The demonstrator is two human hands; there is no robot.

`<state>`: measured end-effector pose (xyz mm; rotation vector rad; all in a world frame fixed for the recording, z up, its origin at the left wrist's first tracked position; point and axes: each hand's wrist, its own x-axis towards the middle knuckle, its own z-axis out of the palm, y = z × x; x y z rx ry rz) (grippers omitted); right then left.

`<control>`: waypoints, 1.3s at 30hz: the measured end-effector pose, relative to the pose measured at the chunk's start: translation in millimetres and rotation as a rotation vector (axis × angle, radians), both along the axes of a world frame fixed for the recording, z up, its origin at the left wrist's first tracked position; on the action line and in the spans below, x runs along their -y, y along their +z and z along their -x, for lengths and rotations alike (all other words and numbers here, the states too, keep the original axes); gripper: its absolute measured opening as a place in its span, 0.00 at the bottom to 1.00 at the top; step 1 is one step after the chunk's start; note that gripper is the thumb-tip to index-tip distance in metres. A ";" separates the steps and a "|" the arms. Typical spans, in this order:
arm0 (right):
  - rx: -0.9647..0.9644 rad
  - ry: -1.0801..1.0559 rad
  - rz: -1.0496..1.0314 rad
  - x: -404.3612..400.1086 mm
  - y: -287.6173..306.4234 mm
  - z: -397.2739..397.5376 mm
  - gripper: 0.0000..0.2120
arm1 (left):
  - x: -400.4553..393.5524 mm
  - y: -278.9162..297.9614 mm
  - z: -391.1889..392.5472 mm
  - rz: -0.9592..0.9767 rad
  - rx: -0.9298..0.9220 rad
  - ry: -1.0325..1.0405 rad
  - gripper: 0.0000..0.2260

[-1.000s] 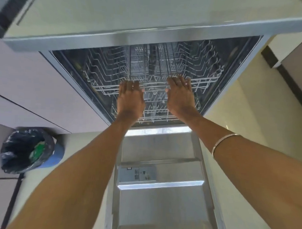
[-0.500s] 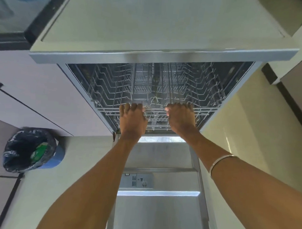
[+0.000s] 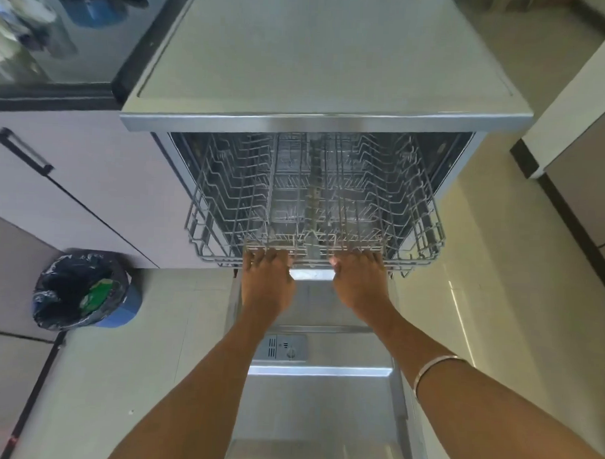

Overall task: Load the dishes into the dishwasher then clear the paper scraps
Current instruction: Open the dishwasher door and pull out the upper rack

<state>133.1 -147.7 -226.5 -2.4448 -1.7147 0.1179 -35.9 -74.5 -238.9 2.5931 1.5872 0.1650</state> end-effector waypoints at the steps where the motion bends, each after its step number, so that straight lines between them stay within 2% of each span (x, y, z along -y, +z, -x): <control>1: -0.001 0.002 -0.005 8.0 0.6 1.8 0.13 | 7.6 0.3 2.7 0.012 0.005 -0.005 0.15; 12: -0.074 0.053 0.042 87.7 4.2 33.1 0.13 | 92.8 11.6 42.6 0.109 0.065 -0.022 0.07; 14: -0.066 0.034 0.046 105.8 2.6 40.5 0.10 | 112.4 13.3 52.1 0.086 0.107 -0.017 0.05; 17: -0.062 0.034 0.021 136.5 3.0 56.1 0.04 | 141.8 7.7 67.5 0.061 0.115 -0.005 0.09; 20: -0.053 0.049 0.018 168.0 7.9 71.1 0.10 | 170.6 8.4 83.4 0.123 0.047 -0.001 0.10; 22: -0.062 0.038 0.062 188.5 8.2 79.3 0.08 | 190.2 9.2 93.5 0.156 0.008 -0.010 0.11; 24: -0.100 0.024 0.120 209.9 10.4 87.1 0.06 | 211.9 8.4 103.6 0.178 -0.002 -0.030 0.10; 30: -0.209 -0.013 0.238 237.0 32.6 98.7 0.12 | 238.2 15.0 114.9 0.278 -0.021 -0.053 0.04; 35: -0.234 -0.014 0.343 229.4 48.2 101.6 0.13 | 232.0 22.5 113.8 0.333 -0.048 -0.094 0.10; 39: -0.268 -0.004 0.364 236.6 47.4 103.4 0.13 | 236.9 19.4 118.2 0.316 -0.030 -0.110 0.21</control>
